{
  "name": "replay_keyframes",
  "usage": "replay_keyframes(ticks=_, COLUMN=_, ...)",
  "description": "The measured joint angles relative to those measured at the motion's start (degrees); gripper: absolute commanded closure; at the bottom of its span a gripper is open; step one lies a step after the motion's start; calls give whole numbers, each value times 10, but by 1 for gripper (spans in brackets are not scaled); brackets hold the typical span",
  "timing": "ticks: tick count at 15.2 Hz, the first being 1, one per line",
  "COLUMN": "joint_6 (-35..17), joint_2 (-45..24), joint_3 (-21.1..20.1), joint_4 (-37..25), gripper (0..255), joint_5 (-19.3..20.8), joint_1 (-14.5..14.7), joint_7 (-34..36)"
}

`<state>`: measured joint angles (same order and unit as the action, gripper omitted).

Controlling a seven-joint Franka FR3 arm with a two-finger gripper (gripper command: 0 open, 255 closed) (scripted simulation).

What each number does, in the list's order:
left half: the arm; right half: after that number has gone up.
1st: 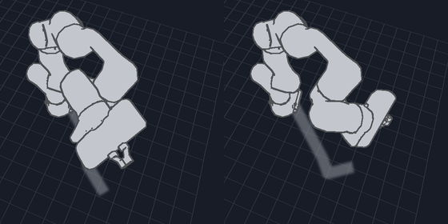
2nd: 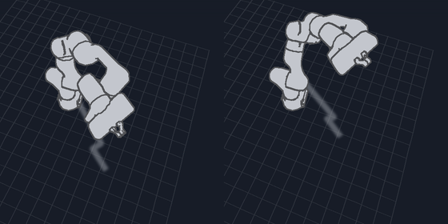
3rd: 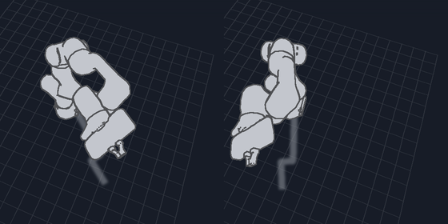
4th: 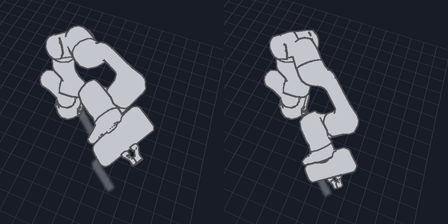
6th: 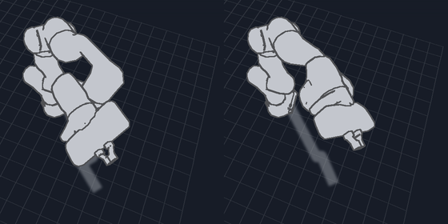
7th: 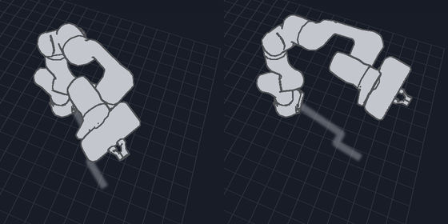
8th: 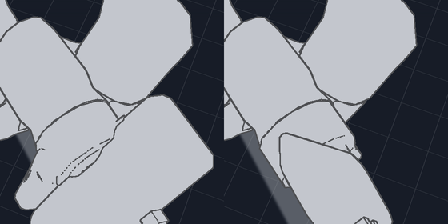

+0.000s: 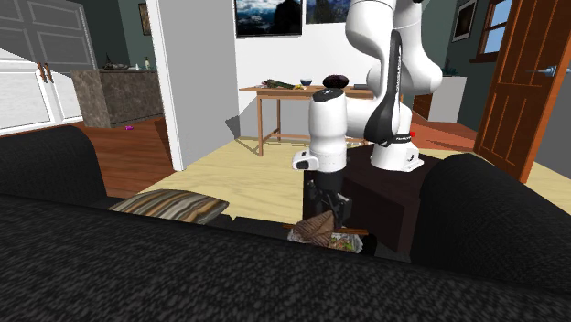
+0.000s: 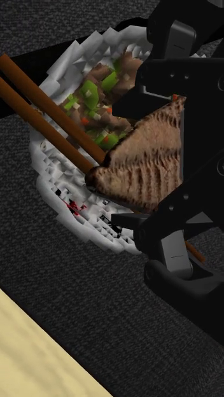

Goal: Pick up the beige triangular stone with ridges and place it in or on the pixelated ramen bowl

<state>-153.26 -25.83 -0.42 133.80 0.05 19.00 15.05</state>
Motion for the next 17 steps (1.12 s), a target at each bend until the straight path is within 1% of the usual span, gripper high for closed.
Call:
replay_keyframes(ticks=6, joint_6=-4, joint_2=-4, joint_3=0, joint_4=-1, gripper=255, joint_5=0, joint_1=1, joint_7=1)
replay_keyframes(ticks=7, joint_6=-4, joint_2=-4, joint_3=0, joint_4=-1, gripper=0, joint_5=0, joint_1=1, joint_7=1)
replay_keyframes(ticks=13, joint_6=-4, joint_2=-4, joint_3=0, joint_4=-1, gripper=0, joint_5=0, joint_1=1, joint_7=1)
replay_keyframes(ticks=15, joint_6=16, joint_2=20, joint_3=0, joint_4=3, gripper=0, joint_5=0, joint_1=1, joint_7=1)
replay_keyframes(ticks=17, joint_6=48, joint_2=49, joint_3=-1, joint_4=0, gripper=0, joint_5=0, joint_1=1, joint_7=1)
